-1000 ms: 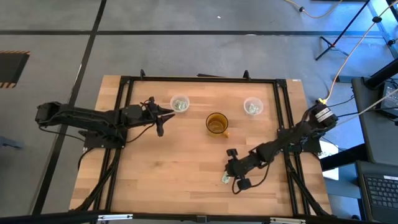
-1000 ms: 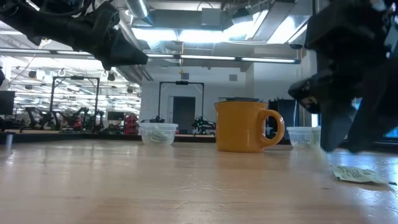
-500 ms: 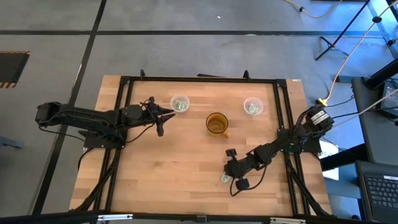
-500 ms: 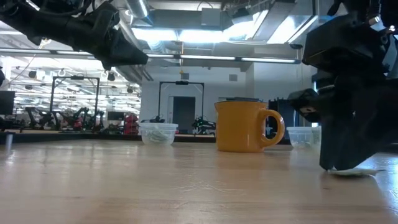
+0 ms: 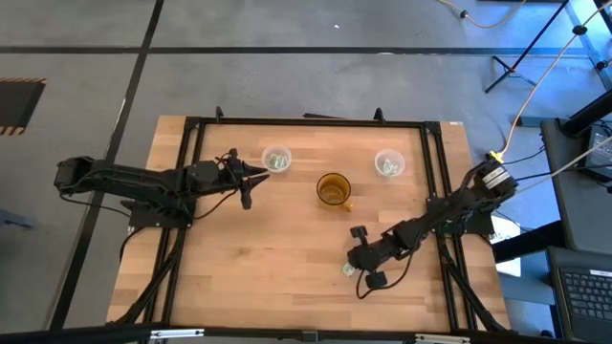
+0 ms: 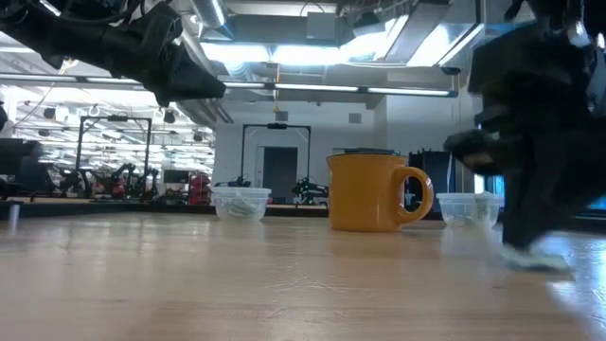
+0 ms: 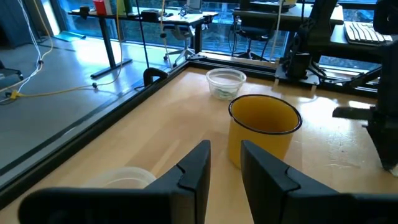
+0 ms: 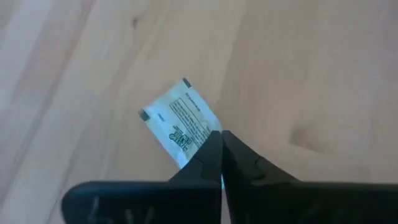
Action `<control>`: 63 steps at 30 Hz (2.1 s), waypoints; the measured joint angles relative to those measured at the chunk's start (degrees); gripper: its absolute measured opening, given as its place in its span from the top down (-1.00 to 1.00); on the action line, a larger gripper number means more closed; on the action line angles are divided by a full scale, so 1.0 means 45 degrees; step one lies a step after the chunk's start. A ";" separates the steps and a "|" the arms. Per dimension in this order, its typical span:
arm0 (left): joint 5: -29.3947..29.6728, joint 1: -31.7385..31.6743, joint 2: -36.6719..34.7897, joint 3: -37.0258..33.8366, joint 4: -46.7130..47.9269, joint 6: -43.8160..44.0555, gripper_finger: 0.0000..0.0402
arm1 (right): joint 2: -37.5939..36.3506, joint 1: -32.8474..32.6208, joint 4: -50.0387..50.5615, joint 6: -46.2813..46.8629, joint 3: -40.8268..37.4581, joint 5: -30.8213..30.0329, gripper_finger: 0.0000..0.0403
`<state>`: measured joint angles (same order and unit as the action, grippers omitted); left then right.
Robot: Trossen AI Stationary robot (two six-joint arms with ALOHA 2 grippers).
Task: Pick and place Stevia / Truvia into bins
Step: Put the white stevia packet into the right transparent container
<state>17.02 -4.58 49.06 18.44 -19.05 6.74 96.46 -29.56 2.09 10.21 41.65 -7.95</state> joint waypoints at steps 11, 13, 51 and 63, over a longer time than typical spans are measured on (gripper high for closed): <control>-0.0015 0.0000 0.0000 0.0010 0.0098 0.0000 0.59 | -0.5447 0.0454 0.3259 0.1487 0.0025 -0.1995 0.99; -0.0019 0.0000 0.0000 0.0010 0.0178 0.0000 0.59 | -0.6574 0.0788 0.4784 0.2566 0.0020 -0.3067 0.99; -0.0471 0.0000 0.0000 0.0010 0.0282 0.0005 0.59 | -0.6381 1.3483 0.8938 0.1134 0.0024 -0.2869 1.00; -0.0471 0.0000 0.0000 0.0010 0.0284 0.0005 0.59 | -0.4561 1.3770 0.8231 0.0978 0.0029 -0.2493 0.96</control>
<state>14.90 -4.58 49.06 18.48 -17.77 6.76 75.94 32.40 39.14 14.61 41.78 -19.17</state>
